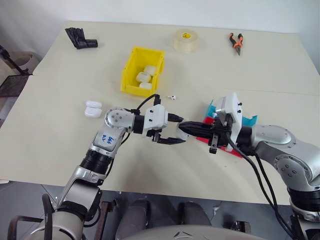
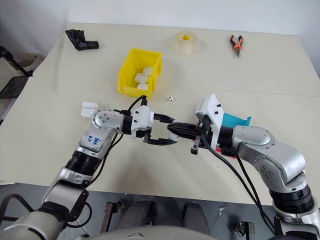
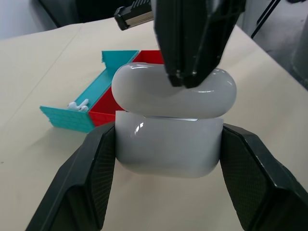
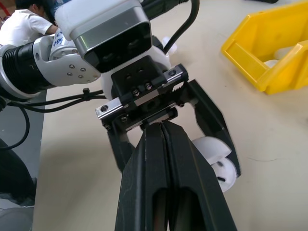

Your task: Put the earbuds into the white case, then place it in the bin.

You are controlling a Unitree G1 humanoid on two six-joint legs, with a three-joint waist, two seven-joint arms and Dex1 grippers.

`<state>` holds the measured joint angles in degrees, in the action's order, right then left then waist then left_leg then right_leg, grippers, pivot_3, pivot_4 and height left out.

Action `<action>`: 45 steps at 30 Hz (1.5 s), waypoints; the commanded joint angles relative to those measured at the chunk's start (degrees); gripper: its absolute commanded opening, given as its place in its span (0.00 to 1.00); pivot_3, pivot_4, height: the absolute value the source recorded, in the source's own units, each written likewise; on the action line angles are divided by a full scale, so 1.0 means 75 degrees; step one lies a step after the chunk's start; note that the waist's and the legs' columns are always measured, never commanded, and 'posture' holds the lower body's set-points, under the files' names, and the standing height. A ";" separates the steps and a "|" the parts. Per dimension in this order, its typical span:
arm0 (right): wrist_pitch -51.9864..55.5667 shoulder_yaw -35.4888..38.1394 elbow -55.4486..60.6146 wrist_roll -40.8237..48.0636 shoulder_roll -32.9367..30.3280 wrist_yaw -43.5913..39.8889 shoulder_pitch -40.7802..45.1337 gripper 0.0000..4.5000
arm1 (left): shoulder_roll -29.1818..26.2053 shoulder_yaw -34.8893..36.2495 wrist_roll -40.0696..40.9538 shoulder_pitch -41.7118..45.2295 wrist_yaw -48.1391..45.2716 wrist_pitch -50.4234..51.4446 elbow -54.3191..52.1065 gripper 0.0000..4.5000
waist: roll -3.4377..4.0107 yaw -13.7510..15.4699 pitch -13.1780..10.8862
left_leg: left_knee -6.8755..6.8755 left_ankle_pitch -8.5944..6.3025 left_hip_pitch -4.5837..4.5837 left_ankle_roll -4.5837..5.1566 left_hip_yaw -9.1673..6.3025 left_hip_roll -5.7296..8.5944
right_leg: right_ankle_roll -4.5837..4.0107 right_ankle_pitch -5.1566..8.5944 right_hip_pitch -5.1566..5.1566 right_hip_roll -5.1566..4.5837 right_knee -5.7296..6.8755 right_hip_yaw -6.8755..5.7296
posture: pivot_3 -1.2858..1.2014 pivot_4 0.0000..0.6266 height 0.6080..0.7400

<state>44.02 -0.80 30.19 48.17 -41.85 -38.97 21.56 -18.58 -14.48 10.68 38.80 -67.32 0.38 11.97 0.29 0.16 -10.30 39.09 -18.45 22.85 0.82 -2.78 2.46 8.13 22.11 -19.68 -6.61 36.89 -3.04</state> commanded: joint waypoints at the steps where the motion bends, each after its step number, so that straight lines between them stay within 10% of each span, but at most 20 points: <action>1: -0.0150 0.0484 -0.0153 -0.0176 -0.0160 -0.0149 -0.0385 0.01 | -0.0006 0.0234 0.0500 -0.0073 -0.0191 -0.0083 -0.0509 0.63 | 0.0000 0.0008 0.0000 | 0.0000 0.0000 0.0000 0.0000 0.0000 0.0001 | 0.0000 0.0000 0.0000 -0.0001 0.0001 0.0000 | 0.52 0.24 1.00; 11: -0.1668 0.1814 -0.0062 -0.0583 0.0066 -0.0859 -0.1982 0.04 | -0.0063 0.0786 0.0944 -0.0645 0.0175 -0.0102 -0.0932 0.63 | 0.0000 0.0066 0.0000 | 0.0001 0.0000 0.0001 0.0001 0.0005 0.0001 | 0.0000 0.0000 0.0000 0.0000 -0.0001 0.0003 | 0.52 0.24 1.00; 24: -0.4436 0.2630 0.0132 -0.2582 0.1136 -0.0173 -0.3721 0.97 | -0.0366 0.2538 0.1625 -0.2506 0.2121 0.0554 -0.2122 0.63 | 0.0001 0.0077 0.0000 | -0.0004 0.0000 -0.0019 0.0000 0.0002 -0.0003 | 0.0000 0.0000 0.0013 0.0000 0.0002 0.0021 | 0.52 0.24 1.00; 35: -0.4647 0.2588 0.0081 -0.2818 0.1476 0.0446 -0.3464 0.99 | -0.0230 0.3476 0.1891 -0.1444 0.4243 0.2071 -0.1103 0.63 | 0.0000 0.0098 0.0000 | -0.0014 0.0000 -0.0053 0.0000 0.0013 0.0002 | 0.0000 0.0000 0.0028 0.0001 0.0015 0.0022 | 0.52 0.24 1.00; 45: -0.4435 0.2138 0.0092 -0.2683 0.1391 0.0295 -0.2818 0.99 | 0.0197 0.2971 0.0503 0.2210 0.4684 0.0201 0.3862 0.63 | -0.0019 0.0154 -0.0003 | -0.0017 -0.0001 -0.0049 0.0000 0.0021 0.0014 | 0.0003 -0.0001 0.0018 -0.0002 0.0021 0.0008 | 0.52 0.24 1.00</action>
<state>11.16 15.18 29.01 26.68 -30.95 -36.56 -0.28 -17.01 7.86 15.84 52.90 -32.98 5.03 37.47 0.15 1.32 -10.33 38.95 -18.45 22.48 0.82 -2.61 2.56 8.15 22.10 -19.56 -6.62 37.05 -3.00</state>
